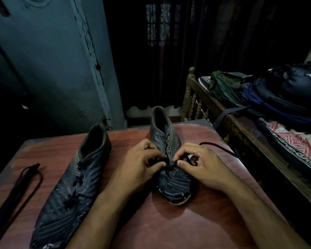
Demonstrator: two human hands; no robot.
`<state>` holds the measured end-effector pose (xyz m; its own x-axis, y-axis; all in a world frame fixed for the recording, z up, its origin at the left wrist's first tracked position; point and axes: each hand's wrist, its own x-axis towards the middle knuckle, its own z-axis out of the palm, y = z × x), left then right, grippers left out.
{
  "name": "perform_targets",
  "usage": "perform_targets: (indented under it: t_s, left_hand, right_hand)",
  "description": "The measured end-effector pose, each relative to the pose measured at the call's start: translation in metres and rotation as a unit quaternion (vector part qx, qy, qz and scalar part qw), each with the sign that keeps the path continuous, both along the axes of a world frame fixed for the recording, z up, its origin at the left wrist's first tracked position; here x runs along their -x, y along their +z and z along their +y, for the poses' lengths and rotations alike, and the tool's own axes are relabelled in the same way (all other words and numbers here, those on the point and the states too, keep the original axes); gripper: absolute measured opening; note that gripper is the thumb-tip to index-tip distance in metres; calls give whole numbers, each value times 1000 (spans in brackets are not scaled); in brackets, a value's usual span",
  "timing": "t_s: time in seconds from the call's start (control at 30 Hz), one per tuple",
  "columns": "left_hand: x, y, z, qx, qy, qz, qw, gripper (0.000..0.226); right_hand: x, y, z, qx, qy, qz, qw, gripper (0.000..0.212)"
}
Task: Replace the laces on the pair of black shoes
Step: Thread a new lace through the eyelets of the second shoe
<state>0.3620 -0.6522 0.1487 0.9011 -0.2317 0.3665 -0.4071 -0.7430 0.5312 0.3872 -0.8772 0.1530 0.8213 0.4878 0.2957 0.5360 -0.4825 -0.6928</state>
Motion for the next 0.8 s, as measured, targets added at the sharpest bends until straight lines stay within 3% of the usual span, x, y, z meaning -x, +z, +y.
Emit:
perform_targets:
  t_s: [0.2, 0.37, 0.53, 0.8]
  left_hand:
    - [2, 0, -9, -88, -2, -22, 996, 13]
    - [4, -2, -7, 0, 31, -8, 999, 6]
    - [3, -3, -12, 172, 88, 83, 978, 9]
    - [-2, -12, -13, 93, 61, 16, 994, 24]
  right_hand:
    - [3, 1, 3, -6, -2, -14, 1000, 8]
    - [3, 2, 4, -20, -36, 4, 999, 17]
    - [4, 3, 3, -20, -53, 19, 998, 28]
    - [5, 8, -2, 16, -73, 8, 997, 10]
